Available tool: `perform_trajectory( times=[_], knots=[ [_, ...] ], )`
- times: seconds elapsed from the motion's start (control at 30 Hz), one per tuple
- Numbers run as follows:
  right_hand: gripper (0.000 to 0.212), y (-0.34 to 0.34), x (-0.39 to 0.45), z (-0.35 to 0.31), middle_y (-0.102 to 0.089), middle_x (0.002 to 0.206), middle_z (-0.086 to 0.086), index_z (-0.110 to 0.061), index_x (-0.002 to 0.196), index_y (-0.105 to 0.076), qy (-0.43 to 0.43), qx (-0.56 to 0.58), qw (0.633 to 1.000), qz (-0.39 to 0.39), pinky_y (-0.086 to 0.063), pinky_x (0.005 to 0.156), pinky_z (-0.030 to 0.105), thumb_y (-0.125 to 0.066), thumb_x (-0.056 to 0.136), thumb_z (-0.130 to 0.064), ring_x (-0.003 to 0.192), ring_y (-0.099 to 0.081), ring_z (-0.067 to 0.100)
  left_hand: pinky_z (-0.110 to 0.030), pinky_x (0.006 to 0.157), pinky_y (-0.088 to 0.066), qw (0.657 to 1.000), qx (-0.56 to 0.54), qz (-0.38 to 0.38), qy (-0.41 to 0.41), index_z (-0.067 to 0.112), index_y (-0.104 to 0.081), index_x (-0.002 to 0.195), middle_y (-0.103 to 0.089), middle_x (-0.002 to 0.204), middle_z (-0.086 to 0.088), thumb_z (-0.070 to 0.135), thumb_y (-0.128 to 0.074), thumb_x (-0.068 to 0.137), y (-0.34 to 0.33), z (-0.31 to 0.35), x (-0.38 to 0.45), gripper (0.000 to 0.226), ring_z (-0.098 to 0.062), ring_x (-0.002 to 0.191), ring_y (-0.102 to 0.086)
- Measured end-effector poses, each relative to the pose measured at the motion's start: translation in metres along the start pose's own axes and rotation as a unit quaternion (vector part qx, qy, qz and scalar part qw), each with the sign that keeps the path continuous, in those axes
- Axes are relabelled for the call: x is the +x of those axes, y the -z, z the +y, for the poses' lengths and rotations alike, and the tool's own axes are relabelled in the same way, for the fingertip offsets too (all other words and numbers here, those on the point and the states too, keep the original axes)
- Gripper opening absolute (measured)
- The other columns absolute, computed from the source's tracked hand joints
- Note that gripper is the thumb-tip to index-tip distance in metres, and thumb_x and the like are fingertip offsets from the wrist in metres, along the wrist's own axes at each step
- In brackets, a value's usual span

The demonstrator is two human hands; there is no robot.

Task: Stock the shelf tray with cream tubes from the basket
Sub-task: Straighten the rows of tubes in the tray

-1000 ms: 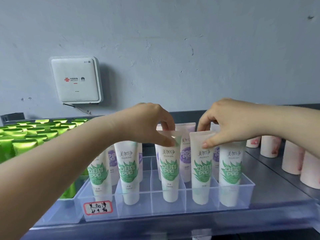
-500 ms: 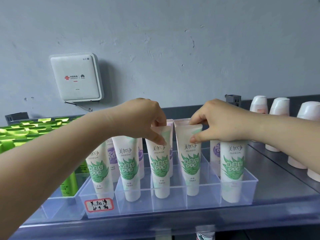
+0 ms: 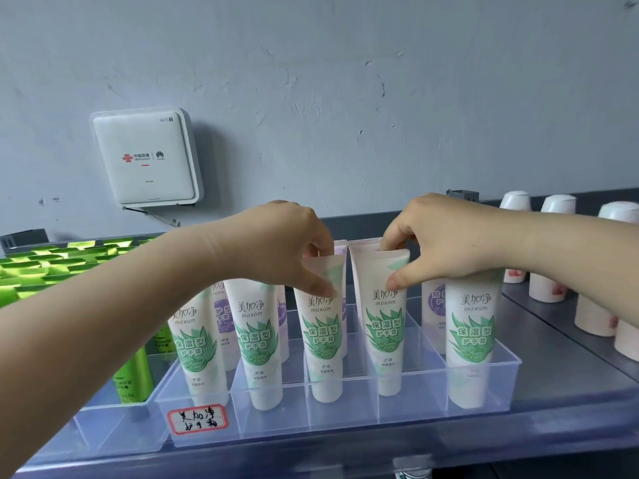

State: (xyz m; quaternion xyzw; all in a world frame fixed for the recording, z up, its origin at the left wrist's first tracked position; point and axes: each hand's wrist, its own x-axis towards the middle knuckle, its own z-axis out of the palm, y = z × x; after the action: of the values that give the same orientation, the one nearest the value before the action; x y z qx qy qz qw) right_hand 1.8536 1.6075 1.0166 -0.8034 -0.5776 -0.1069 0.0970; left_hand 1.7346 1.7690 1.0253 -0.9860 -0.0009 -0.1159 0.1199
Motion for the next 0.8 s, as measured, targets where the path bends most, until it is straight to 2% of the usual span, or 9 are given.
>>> perform_trajectory(
  times=[0.07,0.13,0.2,0.3,0.4,0.53,0.6,0.67,0.8],
  knots=[
    [0.023,0.006,-0.002,0.001,-0.054,0.048,-0.029,-0.025,0.092,-0.072,-0.005,0.012,1.0,-0.002,-0.036,0.052,0.005,-0.076,0.073,-0.037,0.055,-0.049,-0.016,-0.006,0.054,-0.034,1.0,-0.023,0.006,-0.007,0.028,-0.07,0.094,-0.066,0.079,0.019,0.053,-0.068,0.074,0.001,-0.003,0.0,0.033,0.009,0.064,-0.052],
    [0.024,0.015,-0.005,0.005,-0.06,0.056,-0.024,-0.023,0.092,-0.071,-0.012,0.028,0.999,0.007,-0.036,0.054,0.005,-0.076,0.073,-0.036,0.055,-0.05,-0.017,-0.002,0.061,-0.034,0.997,-0.063,0.034,-0.016,0.03,-0.069,0.096,-0.065,0.08,0.023,0.051,-0.069,0.074,0.004,-0.005,0.0,0.03,0.016,0.067,-0.049],
    [0.024,0.024,-0.012,0.011,-0.066,0.07,-0.02,-0.026,0.09,-0.072,-0.016,0.034,0.999,0.014,-0.036,0.055,0.005,-0.076,0.071,-0.039,0.055,-0.051,-0.014,-0.001,0.067,-0.031,0.994,-0.068,0.073,-0.043,0.032,-0.068,0.096,-0.064,0.079,0.028,0.061,-0.065,0.072,0.005,-0.002,0.003,0.038,0.015,0.072,-0.05],
    [0.026,0.033,-0.024,0.02,-0.066,0.066,-0.022,-0.03,0.084,-0.071,-0.034,0.04,0.999,-0.011,-0.036,0.053,0.005,-0.076,0.064,-0.046,0.054,-0.051,-0.012,-0.005,0.075,-0.027,0.993,-0.032,0.09,-0.064,0.035,-0.064,0.098,-0.061,0.079,0.032,0.08,-0.049,0.067,0.006,0.011,0.009,0.057,0.012,0.074,-0.048],
    [0.02,0.037,-0.035,0.025,-0.057,0.052,-0.031,-0.031,0.08,-0.069,-0.048,0.025,0.997,-0.062,-0.036,0.05,0.006,-0.078,0.065,-0.041,0.052,-0.051,-0.012,-0.007,0.08,-0.026,0.995,-0.029,0.081,-0.057,0.035,-0.063,0.101,-0.057,0.079,0.03,0.068,-0.054,0.071,0.004,0.024,0.019,0.046,0.01,0.068,-0.047],
    [0.013,0.034,-0.043,0.033,-0.051,0.041,-0.026,-0.026,0.08,-0.071,-0.047,0.013,0.995,-0.091,-0.036,0.046,0.01,-0.079,0.07,-0.029,0.044,-0.051,-0.007,-0.007,0.075,-0.027,0.996,-0.033,0.061,-0.05,0.035,-0.064,0.1,-0.057,0.077,0.024,0.057,-0.061,0.074,0.002,0.034,0.029,0.034,0.007,0.066,-0.047],
    [0.011,0.031,-0.041,0.035,-0.052,0.043,-0.026,-0.028,0.074,-0.07,-0.037,0.01,0.996,-0.077,-0.036,0.046,0.01,-0.08,0.069,-0.03,0.045,-0.05,-0.005,-0.008,0.076,-0.027,0.997,-0.021,0.057,-0.053,0.034,-0.065,0.099,-0.057,0.076,0.023,0.054,-0.063,0.077,0.001,0.035,0.031,0.03,0.008,0.063,-0.047],
    [0.014,0.029,-0.038,0.038,-0.054,0.047,-0.028,-0.034,0.068,-0.068,-0.024,0.005,0.998,-0.052,-0.036,0.048,0.01,-0.081,0.068,-0.031,0.049,-0.05,-0.006,-0.006,0.07,-0.027,0.997,-0.023,0.058,-0.052,0.034,-0.065,0.096,-0.054,0.071,0.024,0.05,-0.065,0.077,0.001,0.034,0.032,0.026,0.013,0.062,-0.047],
    [0.01,0.023,-0.032,0.04,-0.05,0.043,-0.031,-0.03,0.074,-0.07,-0.014,0.004,1.0,-0.007,-0.036,0.049,0.009,-0.079,0.071,-0.029,0.052,-0.05,-0.011,-0.005,0.066,-0.026,0.996,-0.029,0.062,-0.052,0.035,-0.065,0.094,-0.051,0.067,0.026,0.049,-0.066,0.077,0.0,0.034,0.035,0.023,0.02,0.063,-0.044]
  ],
)
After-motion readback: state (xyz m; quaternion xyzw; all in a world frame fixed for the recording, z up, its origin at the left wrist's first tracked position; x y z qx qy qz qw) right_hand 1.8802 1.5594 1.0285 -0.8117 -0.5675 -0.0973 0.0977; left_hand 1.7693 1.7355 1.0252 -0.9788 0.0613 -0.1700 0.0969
